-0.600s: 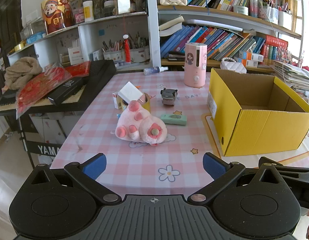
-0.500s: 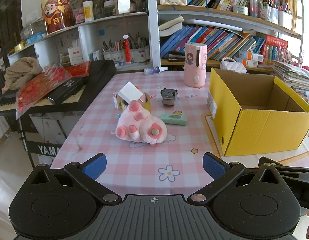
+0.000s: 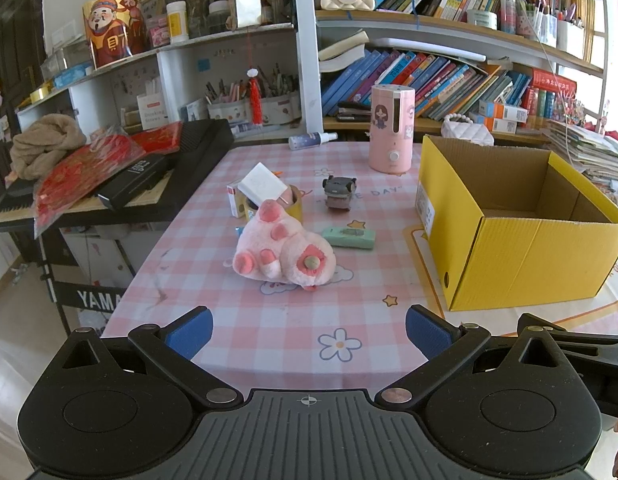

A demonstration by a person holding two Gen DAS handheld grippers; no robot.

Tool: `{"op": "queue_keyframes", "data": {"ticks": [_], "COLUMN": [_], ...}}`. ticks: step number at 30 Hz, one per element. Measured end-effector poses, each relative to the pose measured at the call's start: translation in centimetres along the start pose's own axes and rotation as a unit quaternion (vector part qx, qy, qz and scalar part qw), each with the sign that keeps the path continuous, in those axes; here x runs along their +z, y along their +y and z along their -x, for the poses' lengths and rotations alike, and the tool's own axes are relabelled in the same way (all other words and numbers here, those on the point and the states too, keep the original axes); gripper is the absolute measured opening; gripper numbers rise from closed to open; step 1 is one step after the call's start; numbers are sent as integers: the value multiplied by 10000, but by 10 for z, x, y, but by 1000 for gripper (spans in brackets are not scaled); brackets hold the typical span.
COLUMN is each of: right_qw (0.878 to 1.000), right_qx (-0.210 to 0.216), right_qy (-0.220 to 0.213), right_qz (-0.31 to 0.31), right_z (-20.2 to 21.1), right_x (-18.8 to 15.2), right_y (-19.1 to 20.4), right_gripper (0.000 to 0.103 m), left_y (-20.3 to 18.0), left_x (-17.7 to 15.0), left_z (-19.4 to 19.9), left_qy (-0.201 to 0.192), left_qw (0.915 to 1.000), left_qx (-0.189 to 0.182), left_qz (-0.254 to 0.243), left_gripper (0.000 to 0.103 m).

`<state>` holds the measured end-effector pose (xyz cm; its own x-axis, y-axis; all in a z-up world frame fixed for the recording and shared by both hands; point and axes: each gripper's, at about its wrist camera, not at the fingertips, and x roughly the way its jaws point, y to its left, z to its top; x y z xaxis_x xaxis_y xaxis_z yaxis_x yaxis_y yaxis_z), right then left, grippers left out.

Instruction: Organize objects

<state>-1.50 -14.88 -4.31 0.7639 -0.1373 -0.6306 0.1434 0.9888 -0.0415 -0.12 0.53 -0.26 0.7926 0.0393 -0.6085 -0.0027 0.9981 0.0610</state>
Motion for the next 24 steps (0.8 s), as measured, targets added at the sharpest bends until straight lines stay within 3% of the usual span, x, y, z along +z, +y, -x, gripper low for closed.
{"op": "queue_keyframes", "data": {"ticks": [24], "right_qw": [10000], "right_qx": [4], "right_qy": [9], "right_qz": [0], "right_z": [-1], "right_x": [0], "right_y": [0], "right_gripper": [103], "left_y": [-1], "left_x": [0], "left_z": [0], "left_qy": [5], "left_qw": [10000], "left_qx": [7], "left_qz": [-1], "left_gripper": [103]}}
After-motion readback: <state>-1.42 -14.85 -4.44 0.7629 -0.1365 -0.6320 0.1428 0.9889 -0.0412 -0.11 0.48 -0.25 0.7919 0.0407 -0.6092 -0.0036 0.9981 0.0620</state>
